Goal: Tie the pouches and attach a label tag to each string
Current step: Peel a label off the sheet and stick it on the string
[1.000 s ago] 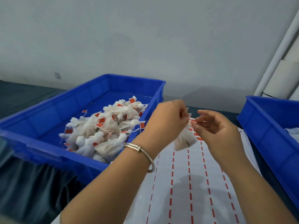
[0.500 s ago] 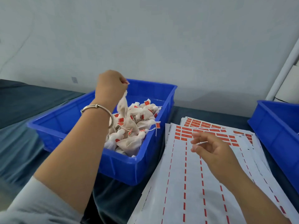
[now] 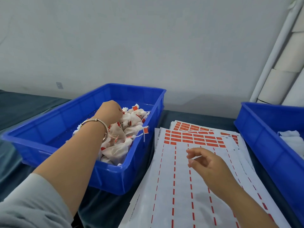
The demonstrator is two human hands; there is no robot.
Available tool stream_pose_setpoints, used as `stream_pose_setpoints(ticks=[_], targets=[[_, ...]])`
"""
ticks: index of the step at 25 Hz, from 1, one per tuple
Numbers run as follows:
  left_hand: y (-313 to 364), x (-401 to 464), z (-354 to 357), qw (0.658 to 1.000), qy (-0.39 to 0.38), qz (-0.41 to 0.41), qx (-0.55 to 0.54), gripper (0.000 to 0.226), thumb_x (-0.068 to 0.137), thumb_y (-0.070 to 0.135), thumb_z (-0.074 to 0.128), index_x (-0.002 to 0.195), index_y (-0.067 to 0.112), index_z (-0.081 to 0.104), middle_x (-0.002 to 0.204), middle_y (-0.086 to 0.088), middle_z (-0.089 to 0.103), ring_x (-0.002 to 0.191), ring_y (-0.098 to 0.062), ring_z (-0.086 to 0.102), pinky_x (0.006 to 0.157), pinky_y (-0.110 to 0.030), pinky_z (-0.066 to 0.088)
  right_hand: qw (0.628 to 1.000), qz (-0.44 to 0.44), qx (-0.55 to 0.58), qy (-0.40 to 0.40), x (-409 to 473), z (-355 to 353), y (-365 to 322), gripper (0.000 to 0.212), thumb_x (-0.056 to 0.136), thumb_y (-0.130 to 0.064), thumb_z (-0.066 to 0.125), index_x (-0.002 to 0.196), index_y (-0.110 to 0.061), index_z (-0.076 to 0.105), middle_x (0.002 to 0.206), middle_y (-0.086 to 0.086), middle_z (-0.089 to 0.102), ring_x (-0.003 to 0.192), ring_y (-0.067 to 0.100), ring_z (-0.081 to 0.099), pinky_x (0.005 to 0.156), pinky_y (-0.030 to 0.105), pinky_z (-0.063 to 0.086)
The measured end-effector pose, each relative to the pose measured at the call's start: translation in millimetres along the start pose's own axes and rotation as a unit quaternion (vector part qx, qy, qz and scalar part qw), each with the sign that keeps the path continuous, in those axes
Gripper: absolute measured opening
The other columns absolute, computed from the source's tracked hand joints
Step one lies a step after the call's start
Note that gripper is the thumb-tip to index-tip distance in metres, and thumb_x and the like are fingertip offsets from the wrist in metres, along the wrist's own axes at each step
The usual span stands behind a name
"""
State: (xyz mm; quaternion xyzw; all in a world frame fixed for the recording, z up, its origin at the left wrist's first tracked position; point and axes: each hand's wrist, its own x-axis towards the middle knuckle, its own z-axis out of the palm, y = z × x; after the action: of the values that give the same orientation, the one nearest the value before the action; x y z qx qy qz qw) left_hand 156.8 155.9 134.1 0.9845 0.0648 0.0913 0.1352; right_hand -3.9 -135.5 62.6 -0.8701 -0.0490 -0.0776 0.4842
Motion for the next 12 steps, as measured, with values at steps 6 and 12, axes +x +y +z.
stream_pose_setpoints(ticks=[6,12], targets=[[68,-34,-10,0.992,0.059,0.091,-0.063,0.033,0.092,0.022,0.048,0.124,0.016,0.057,0.121,-0.001,0.060,0.103,-0.023,0.057,0.080,-0.031,0.047,1.000,0.010,-0.029,-0.003,-6,-25,-3,0.019,0.091,-0.027,0.060,0.090,-0.045,0.054,0.095,-0.031,0.054,0.084,-0.004,0.058,0.053,0.000,0.040],[166,-116,71,0.941,-0.170,0.286,-0.059,0.028,0.093,0.031,0.055,0.120,0.025,0.060,0.119,0.001,0.062,0.102,-0.016,0.059,0.086,-0.028,0.048,0.994,0.029,-0.088,0.066,-9,-83,-12,0.016,0.094,-0.025,0.056,0.095,-0.040,0.055,0.089,-0.027,0.052,0.081,-0.004,0.055,0.061,0.007,0.038]])
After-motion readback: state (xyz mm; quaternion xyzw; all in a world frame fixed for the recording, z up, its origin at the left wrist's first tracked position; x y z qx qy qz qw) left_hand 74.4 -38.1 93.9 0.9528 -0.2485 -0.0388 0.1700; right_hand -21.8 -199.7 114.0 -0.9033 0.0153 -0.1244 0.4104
